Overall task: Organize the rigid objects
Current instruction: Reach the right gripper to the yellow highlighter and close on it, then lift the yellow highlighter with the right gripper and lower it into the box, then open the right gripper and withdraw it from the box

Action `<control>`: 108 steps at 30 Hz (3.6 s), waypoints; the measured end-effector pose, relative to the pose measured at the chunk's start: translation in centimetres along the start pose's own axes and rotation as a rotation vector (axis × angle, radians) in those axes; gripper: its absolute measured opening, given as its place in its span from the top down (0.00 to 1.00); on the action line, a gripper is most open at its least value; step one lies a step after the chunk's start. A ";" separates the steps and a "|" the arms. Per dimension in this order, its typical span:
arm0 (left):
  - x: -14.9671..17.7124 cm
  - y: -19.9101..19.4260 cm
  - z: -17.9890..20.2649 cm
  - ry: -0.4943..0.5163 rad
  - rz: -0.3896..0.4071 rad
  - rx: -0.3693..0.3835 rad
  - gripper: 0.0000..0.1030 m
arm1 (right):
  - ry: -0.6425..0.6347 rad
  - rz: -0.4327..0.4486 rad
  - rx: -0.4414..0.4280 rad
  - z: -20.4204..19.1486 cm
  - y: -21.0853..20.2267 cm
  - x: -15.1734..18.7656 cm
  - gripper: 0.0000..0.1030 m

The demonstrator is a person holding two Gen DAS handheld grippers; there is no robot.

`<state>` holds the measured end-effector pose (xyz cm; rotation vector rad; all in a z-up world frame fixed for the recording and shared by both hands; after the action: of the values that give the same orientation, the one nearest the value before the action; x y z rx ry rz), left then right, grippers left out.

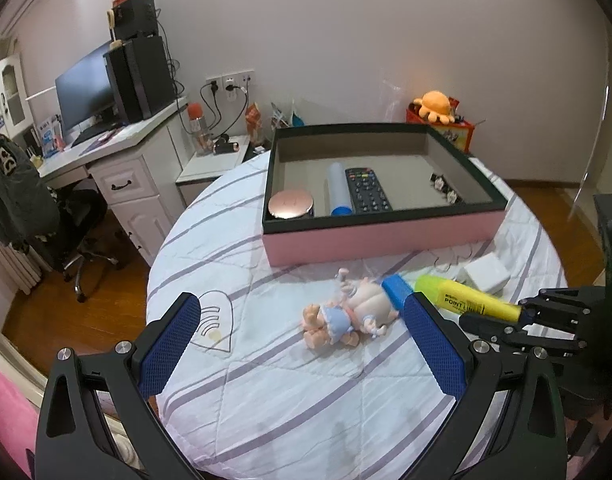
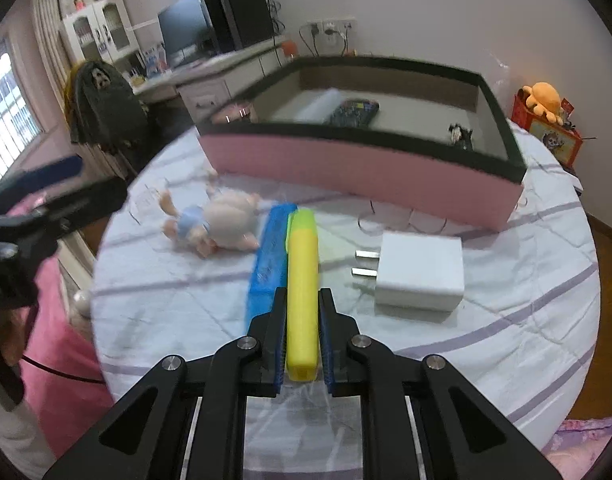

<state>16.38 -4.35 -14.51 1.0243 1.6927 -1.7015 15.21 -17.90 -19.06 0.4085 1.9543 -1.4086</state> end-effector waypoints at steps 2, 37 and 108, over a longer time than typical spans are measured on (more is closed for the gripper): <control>-0.5 -0.1 0.1 -0.002 0.016 -0.001 0.00 | -0.009 0.024 0.007 -0.1 -0.7 -0.9 0.87; -0.5 1.9 0.0 0.014 -0.024 0.004 0.00 | -0.099 -0.145 0.043 0.4 3.4 0.0 0.73; -3.6 -2.6 3.1 -0.030 0.070 0.046 0.00 | 0.023 0.168 0.187 4.2 -7.9 -6.9 0.19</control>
<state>15.90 -7.67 -10.33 1.0614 1.5876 -1.7100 16.85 -23.73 -9.55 0.6616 1.7672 -1.4867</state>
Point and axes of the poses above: each gripper's, at about its wrist camera, not at the fingertips, and y roughly the way its jaws point, z to its right, x to its underside, the point moved 7 cm from there along y, roughly the way its jaws point, and after that the axes turned 6 degrees about z, right-handed, at the moved point
